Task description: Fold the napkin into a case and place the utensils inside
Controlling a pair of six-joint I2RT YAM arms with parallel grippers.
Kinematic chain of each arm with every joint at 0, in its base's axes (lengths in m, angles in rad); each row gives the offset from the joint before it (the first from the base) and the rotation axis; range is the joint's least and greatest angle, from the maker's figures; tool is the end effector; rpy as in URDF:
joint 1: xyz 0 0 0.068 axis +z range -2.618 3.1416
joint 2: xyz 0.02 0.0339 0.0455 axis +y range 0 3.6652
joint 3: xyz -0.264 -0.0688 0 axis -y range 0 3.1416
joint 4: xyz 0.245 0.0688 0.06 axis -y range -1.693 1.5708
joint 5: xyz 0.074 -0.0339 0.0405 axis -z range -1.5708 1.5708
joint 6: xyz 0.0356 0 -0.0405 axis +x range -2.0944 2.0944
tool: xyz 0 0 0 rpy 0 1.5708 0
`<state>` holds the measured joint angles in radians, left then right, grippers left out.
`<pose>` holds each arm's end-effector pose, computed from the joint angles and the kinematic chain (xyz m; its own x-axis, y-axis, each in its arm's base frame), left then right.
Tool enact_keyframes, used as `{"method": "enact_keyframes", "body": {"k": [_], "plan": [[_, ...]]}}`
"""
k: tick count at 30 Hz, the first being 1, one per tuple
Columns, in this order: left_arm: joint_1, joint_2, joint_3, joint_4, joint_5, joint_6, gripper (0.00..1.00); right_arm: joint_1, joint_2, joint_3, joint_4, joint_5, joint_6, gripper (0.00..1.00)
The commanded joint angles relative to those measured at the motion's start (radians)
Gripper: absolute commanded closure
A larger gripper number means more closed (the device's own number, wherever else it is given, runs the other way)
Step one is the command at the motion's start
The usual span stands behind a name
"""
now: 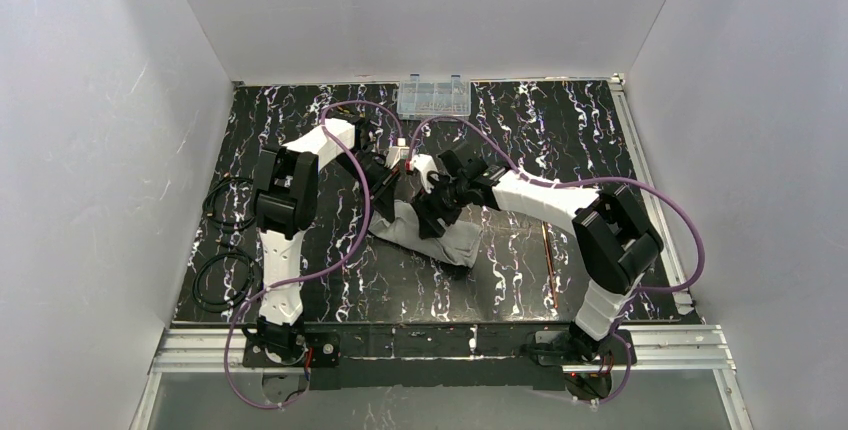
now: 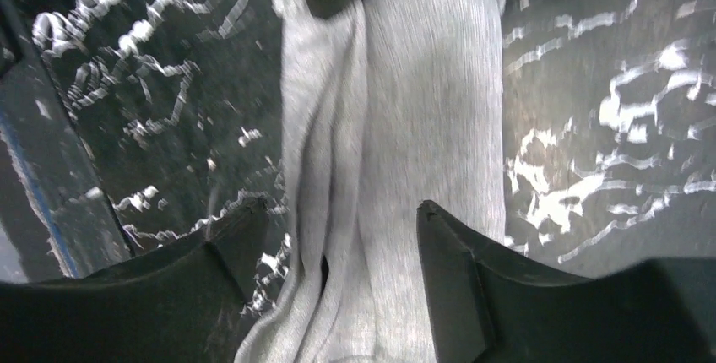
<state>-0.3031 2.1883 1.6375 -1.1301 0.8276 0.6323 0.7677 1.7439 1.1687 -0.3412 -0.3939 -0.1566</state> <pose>0.3761 -0.1451 0.1542 -0.6915 0.6353 -0.3439 0.6613 0.3651 -0.6553 0.2558 0.2659 0.2058 -0.4377 -0.6226 -0.6487 -0.8885 0.4101 0.2059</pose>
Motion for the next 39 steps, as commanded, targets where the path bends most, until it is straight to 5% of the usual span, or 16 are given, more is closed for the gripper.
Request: {"method": "enact_keyframes", "body": {"k": [1,9,22,28,32,34,35,38,39], "plan": [[0.004,0.010,0.018,-0.018,0.041,0.002,0.93,-0.001,-0.017,0.019,0.269,-0.151,0.138,0.04],[0.004,0.010,0.026,-0.035,0.047,0.014,0.93,0.012,0.058,-0.021,0.483,-0.134,0.242,0.01],[0.004,0.016,0.045,-0.069,0.057,0.039,0.94,0.012,0.108,-0.205,0.858,-0.119,0.317,0.20],[0.004,0.019,0.039,-0.074,0.067,0.044,0.94,0.012,0.134,-0.220,0.932,-0.106,0.328,0.38],[0.004,0.015,0.036,-0.080,0.071,0.048,0.94,0.012,0.152,-0.232,0.948,-0.119,0.336,0.66],[0.004,0.016,0.036,-0.080,0.074,0.048,0.94,0.012,0.154,-0.238,0.950,-0.125,0.336,0.70],[0.005,0.017,0.037,-0.080,0.074,0.048,0.94,0.012,0.154,-0.239,0.946,-0.130,0.333,0.69],[0.004,0.019,0.041,-0.080,0.076,0.046,0.94,0.012,0.148,-0.238,0.923,-0.145,0.323,0.34],[0.004,0.019,0.042,-0.079,0.075,0.046,0.94,0.012,0.142,-0.240,0.923,-0.153,0.319,0.32]]}}
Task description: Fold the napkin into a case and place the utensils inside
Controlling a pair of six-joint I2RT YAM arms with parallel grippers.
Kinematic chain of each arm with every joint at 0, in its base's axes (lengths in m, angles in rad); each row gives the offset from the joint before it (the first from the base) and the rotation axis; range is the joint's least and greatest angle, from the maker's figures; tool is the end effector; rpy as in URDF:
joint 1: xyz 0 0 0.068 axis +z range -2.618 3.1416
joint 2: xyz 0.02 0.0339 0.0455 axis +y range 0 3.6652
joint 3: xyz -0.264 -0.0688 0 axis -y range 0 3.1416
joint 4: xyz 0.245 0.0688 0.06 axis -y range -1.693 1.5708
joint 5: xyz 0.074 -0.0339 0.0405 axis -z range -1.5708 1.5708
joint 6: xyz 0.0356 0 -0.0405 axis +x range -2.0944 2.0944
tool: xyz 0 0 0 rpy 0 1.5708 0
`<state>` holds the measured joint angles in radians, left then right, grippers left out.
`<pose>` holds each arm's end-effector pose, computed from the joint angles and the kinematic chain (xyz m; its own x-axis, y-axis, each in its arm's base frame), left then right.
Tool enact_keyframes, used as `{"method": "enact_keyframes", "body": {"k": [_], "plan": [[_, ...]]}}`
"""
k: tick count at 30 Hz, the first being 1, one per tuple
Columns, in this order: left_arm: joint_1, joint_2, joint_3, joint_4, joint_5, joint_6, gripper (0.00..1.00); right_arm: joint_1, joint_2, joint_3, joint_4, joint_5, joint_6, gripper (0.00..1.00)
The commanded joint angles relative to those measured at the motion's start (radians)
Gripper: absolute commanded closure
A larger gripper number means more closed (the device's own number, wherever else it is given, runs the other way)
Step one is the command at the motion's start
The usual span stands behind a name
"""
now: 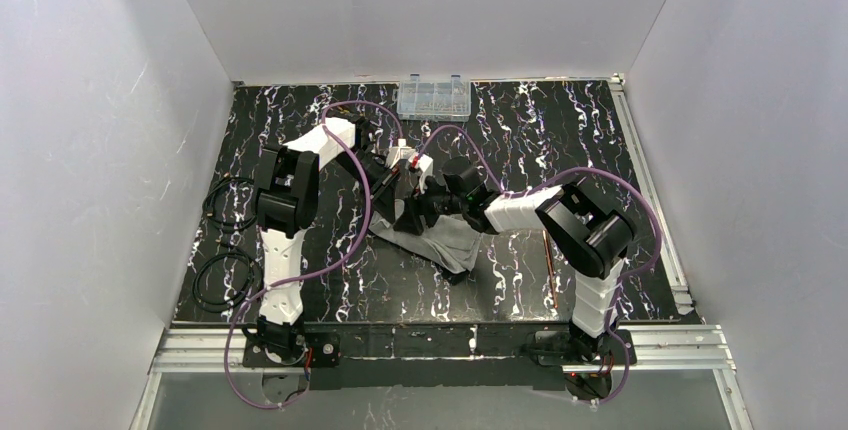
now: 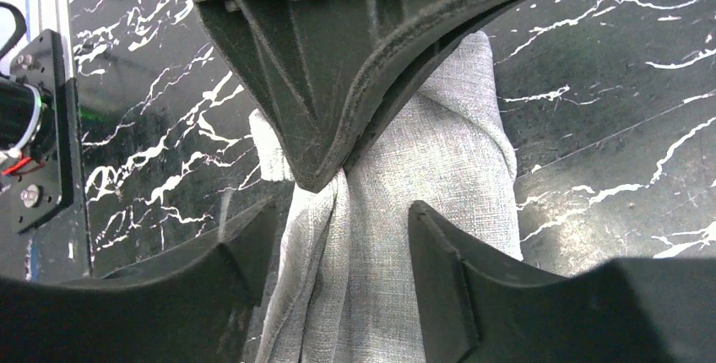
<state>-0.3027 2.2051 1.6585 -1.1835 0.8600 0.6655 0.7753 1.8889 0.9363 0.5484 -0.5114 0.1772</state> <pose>0.3752 -0.1454 0.1541 -0.6921 0.6382 -0.3372 0.6446 0.3363 -0.6865 0.2664 0.2854 0.1581 -0.4407 -0.2167 -0.8711 -0.8676 0.3516 0.3515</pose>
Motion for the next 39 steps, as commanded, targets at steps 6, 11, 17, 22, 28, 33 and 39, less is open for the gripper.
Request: {"method": "enact_keyframes", "body": {"k": [6,11,17,22,28,33,39], "plan": [[0.004,0.000,0.017,-0.027,0.045,0.016,0.94,0.004,0.019,0.018,0.024,-0.044,-0.017,0.41],[0.004,-0.011,0.023,-0.034,0.057,0.017,0.94,0.006,0.033,0.015,0.048,-0.040,-0.005,0.69],[0.007,-0.022,0.069,-0.075,0.050,0.009,0.65,0.004,0.007,0.002,0.036,-0.026,0.000,0.99],[0.036,-0.092,0.091,-0.070,0.027,-0.022,0.04,0.005,0.002,-0.001,0.024,-0.038,0.008,0.99],[0.063,-0.164,0.072,0.084,-0.126,-0.118,0.02,0.004,-0.022,-0.007,-0.015,-0.030,0.011,0.99],[0.063,-0.230,-0.020,0.245,-0.198,-0.174,0.01,0.005,-0.032,-0.032,-0.020,-0.017,0.034,0.99],[0.098,-0.337,-0.054,0.403,-0.257,-0.275,0.02,0.005,-0.009,-0.063,0.034,-0.021,0.060,0.99]]}}
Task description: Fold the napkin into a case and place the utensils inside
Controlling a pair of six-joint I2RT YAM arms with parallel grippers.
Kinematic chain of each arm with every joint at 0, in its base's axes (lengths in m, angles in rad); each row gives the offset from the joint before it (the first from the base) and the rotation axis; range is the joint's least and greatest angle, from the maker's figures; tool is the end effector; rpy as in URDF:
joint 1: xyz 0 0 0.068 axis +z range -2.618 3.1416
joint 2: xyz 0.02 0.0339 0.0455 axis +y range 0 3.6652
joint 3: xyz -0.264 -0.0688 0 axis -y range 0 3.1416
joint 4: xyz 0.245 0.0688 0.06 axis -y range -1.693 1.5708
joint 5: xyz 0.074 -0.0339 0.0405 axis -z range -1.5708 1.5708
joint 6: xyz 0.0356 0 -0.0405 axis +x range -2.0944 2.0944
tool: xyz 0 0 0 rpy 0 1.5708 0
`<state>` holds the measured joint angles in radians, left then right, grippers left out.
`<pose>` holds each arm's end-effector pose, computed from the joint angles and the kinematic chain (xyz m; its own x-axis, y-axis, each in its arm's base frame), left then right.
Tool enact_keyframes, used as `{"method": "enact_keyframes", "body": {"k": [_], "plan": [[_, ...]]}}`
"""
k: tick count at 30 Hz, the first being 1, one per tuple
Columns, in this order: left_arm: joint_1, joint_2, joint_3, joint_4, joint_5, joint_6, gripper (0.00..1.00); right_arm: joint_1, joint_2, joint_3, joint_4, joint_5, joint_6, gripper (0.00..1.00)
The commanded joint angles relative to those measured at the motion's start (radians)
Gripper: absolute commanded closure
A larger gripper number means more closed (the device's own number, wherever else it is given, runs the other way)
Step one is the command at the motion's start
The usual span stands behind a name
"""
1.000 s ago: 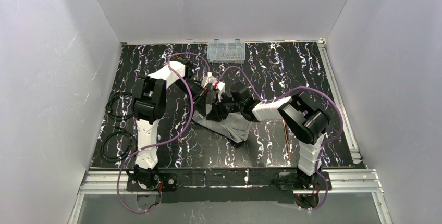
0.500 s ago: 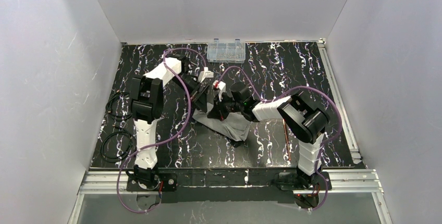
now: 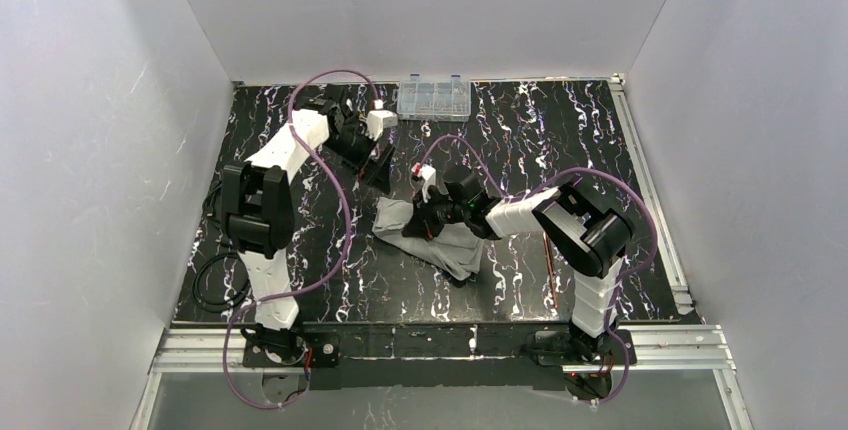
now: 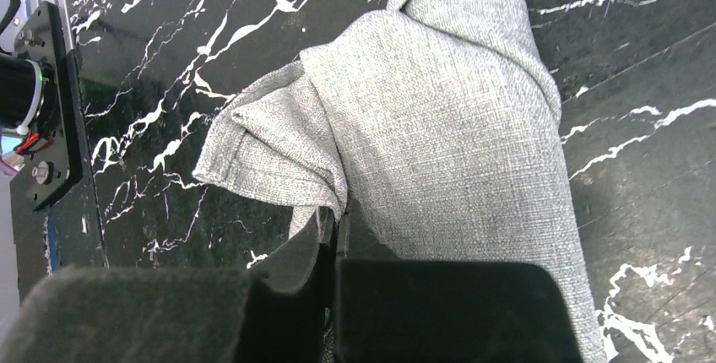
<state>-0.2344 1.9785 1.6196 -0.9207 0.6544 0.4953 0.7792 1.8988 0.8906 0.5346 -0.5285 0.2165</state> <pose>0.3884 -0.1150 0.2280 -0.6514 0.5432 -0.5297 0.7545 0.5375 -0.3765 0.2575 0.2796 0.1404 -0.5159 -0.2488 -0.8198 -0.8348 0.3609 0.4158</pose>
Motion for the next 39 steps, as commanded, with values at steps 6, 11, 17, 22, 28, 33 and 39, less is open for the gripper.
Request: {"method": "enact_keyframes", "body": {"k": [6,11,17,22,28,33,39], "plan": [[0.054,-0.040,0.039,-0.007,0.065,0.009,0.02,0.001,-0.016,-0.029,0.083,-0.018,0.044,0.99],[-0.079,-0.187,-0.183,0.176,-0.063,0.053,0.12,-0.004,-0.008,-0.023,0.083,-0.043,0.072,0.99],[-0.145,-0.225,-0.299,0.342,-0.149,-0.001,0.32,-0.006,-0.020,-0.096,0.159,-0.038,0.149,0.99],[-0.180,-0.234,-0.366,0.439,-0.250,-0.022,0.41,-0.005,-0.018,-0.137,0.193,-0.029,0.175,0.99],[-0.184,-0.251,-0.411,0.481,-0.279,-0.053,0.47,-0.005,-0.008,-0.140,0.193,-0.021,0.188,0.99],[-0.203,-0.288,-0.447,0.475,-0.228,-0.073,0.56,-0.016,0.020,-0.122,0.193,-0.046,0.228,0.99],[-0.233,-0.260,-0.426,0.445,-0.205,-0.095,0.57,-0.017,0.006,-0.196,0.293,-0.030,0.240,0.99]]}}
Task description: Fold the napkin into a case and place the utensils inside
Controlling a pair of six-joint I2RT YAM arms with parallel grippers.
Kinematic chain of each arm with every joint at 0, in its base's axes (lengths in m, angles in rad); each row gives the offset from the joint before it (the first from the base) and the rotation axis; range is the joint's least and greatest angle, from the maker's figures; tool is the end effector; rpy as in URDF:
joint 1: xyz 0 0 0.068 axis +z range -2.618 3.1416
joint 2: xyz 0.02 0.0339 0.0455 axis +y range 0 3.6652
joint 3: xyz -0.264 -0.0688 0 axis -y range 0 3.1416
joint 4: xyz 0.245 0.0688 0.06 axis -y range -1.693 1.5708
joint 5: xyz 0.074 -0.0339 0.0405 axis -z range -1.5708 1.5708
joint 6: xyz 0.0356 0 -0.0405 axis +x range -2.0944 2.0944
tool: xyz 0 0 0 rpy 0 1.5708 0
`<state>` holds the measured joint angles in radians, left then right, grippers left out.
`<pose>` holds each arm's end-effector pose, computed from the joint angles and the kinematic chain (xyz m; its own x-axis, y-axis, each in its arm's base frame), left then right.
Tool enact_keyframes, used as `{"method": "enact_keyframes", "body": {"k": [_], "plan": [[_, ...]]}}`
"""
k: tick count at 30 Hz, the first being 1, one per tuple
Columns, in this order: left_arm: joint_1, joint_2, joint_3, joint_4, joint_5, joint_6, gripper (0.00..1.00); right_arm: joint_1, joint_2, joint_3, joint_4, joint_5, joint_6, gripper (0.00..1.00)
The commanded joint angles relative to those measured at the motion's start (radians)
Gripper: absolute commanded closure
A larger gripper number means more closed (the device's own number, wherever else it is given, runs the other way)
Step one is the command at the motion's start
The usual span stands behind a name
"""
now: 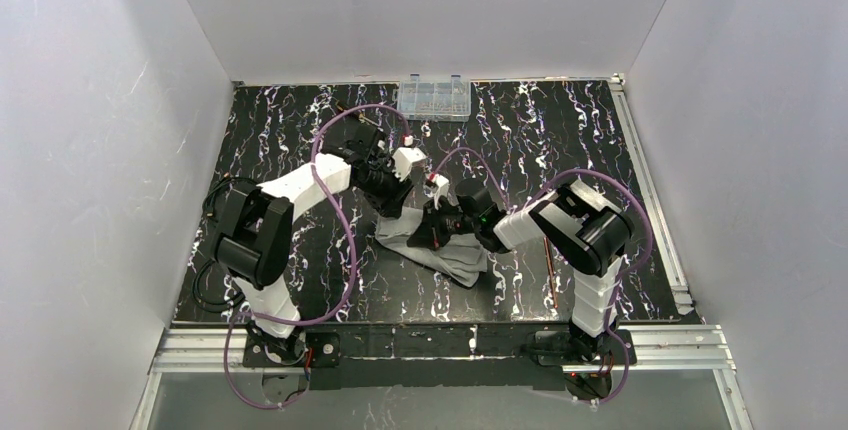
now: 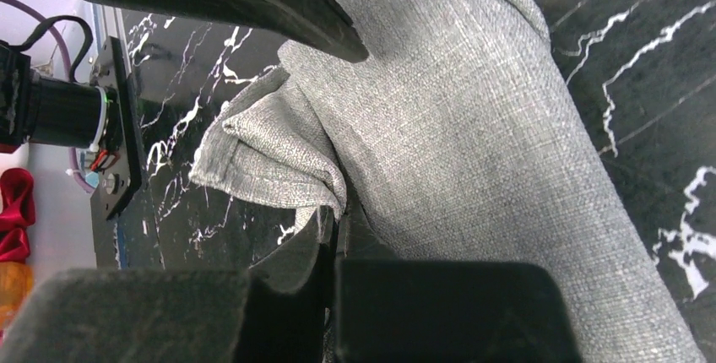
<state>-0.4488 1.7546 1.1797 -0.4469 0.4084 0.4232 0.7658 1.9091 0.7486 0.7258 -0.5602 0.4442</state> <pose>0.3202 -0.1699 0.1992 -0.4606 0.6401 -0.6149 0.8490 0.5199 -0.0946 0.2427 0.2596 0.1179 -0.6757 -0.1447 -0.7228 -0.7134 0.3752 0.5918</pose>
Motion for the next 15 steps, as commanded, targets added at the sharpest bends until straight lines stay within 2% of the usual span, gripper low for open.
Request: {"method": "enact_keyframes", "body": {"k": [1,6,11,15], "plan": [[-0.022,-0.031,0.012,-0.029,0.036,-0.025,0.57,-0.005,-0.010,-0.069,0.118,0.009,0.006,0.99],[-0.024,0.006,0.009,-0.029,-0.012,-0.023,0.59,-0.003,-0.002,-0.095,0.149,0.027,0.000,0.99],[-0.025,-0.011,-0.029,0.009,0.025,-0.080,0.63,0.014,0.022,-0.108,0.195,0.063,0.012,0.99],[-0.026,0.000,-0.061,0.034,-0.003,-0.075,0.72,0.021,0.035,-0.116,0.230,0.072,0.041,0.99]]}}
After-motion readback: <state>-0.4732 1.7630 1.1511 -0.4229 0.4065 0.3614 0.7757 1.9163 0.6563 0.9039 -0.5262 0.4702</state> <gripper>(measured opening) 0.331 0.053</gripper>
